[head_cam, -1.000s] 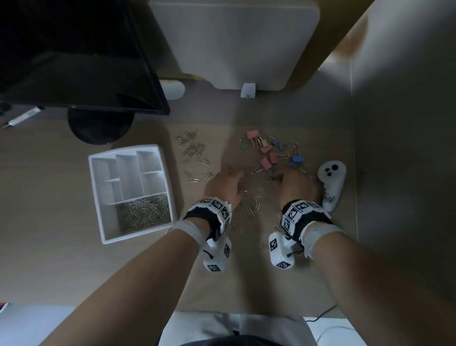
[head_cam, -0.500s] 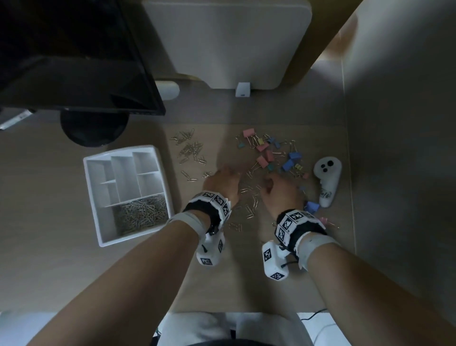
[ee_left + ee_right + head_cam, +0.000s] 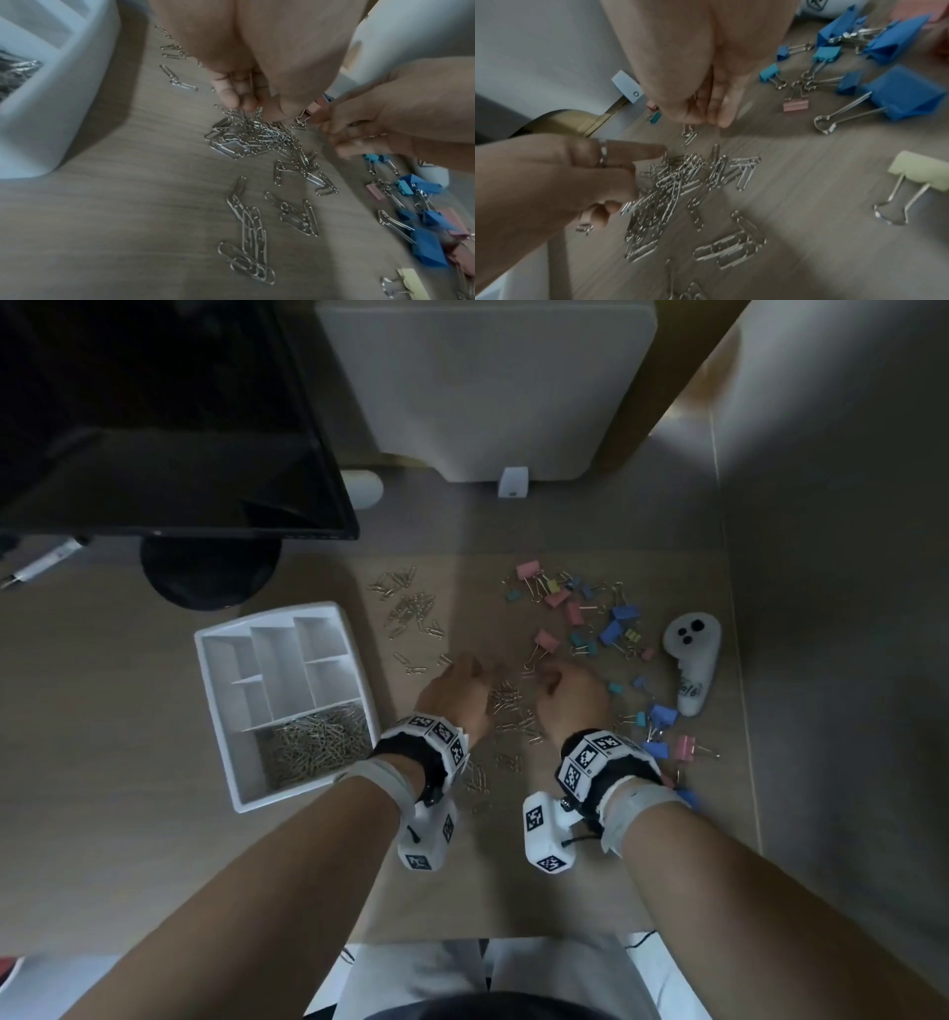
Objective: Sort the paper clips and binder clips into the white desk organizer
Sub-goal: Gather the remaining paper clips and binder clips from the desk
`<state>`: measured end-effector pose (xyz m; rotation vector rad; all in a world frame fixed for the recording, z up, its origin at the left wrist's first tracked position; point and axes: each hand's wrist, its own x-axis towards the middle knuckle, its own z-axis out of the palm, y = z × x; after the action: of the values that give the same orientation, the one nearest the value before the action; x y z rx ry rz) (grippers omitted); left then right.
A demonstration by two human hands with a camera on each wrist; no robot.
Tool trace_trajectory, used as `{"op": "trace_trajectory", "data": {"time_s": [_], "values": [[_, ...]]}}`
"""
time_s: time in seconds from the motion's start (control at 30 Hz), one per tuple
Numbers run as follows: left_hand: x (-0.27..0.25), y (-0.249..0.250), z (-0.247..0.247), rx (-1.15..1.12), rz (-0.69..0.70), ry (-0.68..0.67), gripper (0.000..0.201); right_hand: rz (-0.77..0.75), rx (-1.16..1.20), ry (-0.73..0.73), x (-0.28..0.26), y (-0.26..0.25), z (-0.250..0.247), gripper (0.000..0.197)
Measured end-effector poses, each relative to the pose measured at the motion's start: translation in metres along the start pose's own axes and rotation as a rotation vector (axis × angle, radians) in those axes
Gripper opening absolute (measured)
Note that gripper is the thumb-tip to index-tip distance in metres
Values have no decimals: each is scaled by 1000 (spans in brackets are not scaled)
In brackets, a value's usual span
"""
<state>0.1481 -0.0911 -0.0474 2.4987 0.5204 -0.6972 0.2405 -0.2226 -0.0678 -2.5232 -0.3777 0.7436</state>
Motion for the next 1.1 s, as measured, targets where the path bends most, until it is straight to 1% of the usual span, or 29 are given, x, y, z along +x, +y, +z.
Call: {"op": "trace_trajectory", "data": {"time_s": [0.07, 0.17, 0.23, 0.33, 0.43, 0.53, 0.63, 0.7, 0.73, 0.83, 0.93, 1.0, 1.1], "values": [[0, -2, 0, -11, 14, 27, 65, -25, 6, -30, 3, 3, 1, 26], [0, -5, 6, 11, 49, 55, 67, -24, -94, -5, 5, 1, 1, 48], [1, -8, 10, 40, 72, 85, 65, -4, -136, 27, 5, -2, -1, 57], [5, -10, 15, 114, 129, 148, 57, 38, -136, 35, -3, 1, -5, 55], [7, -3, 20, 95, 192, 179, 56, 161, -123, 34, -20, 15, -15, 56], [8, 9, 22, 104, 243, 120, 54, 229, -51, 92, -33, 38, -25, 61], [6, 18, 28, 80, 258, 67, 60, 313, 78, 267, -42, 63, -35, 53], [5, 25, 35, 116, 275, 12, 65, 358, 117, 289, -47, 75, -39, 44], [4, 29, 40, 136, 282, -17, 68, 369, 106, 255, -49, 79, -38, 41], [2, 40, 52, 208, 308, -44, 77, 308, 66, 169, -53, 83, -31, 43], [-5, 42, 57, 203, 263, -22, 76, 276, -23, 166, -54, 84, -26, 42], [-9, 42, 57, 169, 220, 22, 73, 246, -67, 149, -55, 85, -29, 40], [-13, 46, 56, 148, 194, 118, 68, 210, -57, 114, -57, 92, -32, 43]]}}
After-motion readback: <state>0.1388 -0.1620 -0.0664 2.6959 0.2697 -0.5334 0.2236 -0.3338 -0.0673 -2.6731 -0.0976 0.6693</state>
